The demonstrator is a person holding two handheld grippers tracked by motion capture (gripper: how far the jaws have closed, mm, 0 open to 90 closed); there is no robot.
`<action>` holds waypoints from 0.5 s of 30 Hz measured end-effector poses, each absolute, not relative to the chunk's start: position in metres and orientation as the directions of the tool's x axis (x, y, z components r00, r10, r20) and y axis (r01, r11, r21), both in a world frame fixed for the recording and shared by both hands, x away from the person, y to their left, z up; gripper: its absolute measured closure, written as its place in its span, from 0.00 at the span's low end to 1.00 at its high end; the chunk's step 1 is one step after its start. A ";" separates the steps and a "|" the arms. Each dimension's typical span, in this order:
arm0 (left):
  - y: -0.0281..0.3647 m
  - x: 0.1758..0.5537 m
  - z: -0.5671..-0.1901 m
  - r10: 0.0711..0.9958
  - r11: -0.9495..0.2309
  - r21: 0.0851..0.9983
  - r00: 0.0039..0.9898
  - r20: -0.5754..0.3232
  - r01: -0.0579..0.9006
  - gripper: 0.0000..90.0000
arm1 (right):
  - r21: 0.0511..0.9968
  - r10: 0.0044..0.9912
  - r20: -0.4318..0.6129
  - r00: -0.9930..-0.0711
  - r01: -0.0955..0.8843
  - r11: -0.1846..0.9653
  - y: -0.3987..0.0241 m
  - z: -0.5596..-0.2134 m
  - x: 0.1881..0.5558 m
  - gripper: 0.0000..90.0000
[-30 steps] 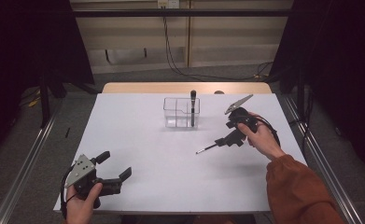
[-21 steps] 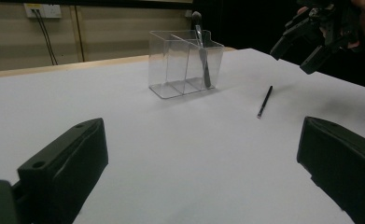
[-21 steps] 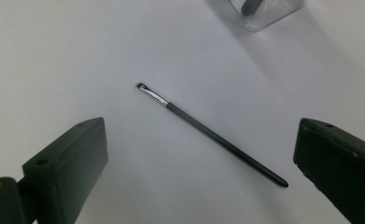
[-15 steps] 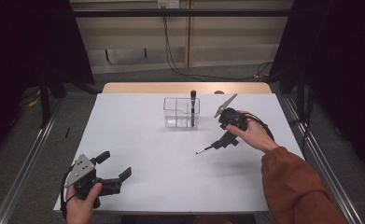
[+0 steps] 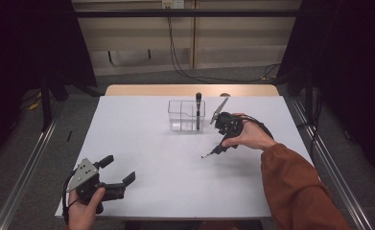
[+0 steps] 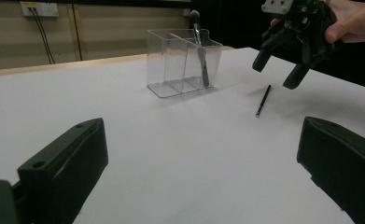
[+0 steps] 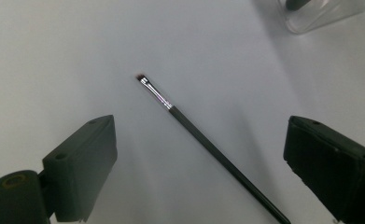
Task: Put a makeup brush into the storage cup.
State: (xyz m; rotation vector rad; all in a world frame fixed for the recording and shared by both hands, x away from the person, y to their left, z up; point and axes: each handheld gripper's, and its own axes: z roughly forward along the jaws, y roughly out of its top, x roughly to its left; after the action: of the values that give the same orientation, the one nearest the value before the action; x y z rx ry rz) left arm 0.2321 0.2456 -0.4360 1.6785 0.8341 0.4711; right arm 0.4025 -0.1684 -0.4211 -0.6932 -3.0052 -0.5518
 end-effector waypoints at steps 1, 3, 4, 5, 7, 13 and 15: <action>0.246 0.232 -0.436 0.735 -0.102 0.955 0.667 -0.118 0.280 0.02 | 0.331 0.424 0.095 -0.901 0.431 0.840 -0.166 -0.423 0.402 0.14; 0.245 0.232 -0.436 0.736 -0.104 0.954 0.667 -0.116 0.280 0.02 | 0.321 0.408 0.095 -0.908 0.416 0.851 -0.164 -0.425 0.403 0.19; 0.245 0.232 -0.436 0.735 -0.104 0.954 0.668 -0.116 0.280 0.02 | 0.316 0.399 0.094 -0.912 0.407 0.857 -0.162 -0.427 0.403 0.20; 0.245 0.232 -0.436 0.734 -0.102 0.955 0.669 -0.117 0.279 0.02 | 0.312 0.395 0.094 -0.914 0.404 0.860 -0.161 -0.428 0.404 0.20; 0.245 0.232 -0.436 0.734 -0.101 0.955 0.669 -0.118 0.279 0.02 | 0.289 0.377 0.100 -0.921 0.389 0.875 -0.158 -0.431 0.404 0.22; 0.245 0.232 -0.436 0.733 -0.104 0.954 0.670 -0.117 0.281 0.02 | 0.252 0.346 0.072 -0.936 0.352 0.901 -0.151 -0.439 0.405 0.18; 0.245 0.232 -0.436 0.733 -0.105 0.954 0.670 -0.117 0.281 0.02 | 0.246 0.342 0.074 -0.937 0.350 0.904 -0.149 -0.441 0.404 0.19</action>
State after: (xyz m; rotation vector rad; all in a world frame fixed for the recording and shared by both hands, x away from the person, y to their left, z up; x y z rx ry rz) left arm 0.2321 0.2450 -0.4362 1.6826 0.8316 0.4674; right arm 0.4043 -0.1492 -0.4406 -0.5520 -3.0368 -0.4005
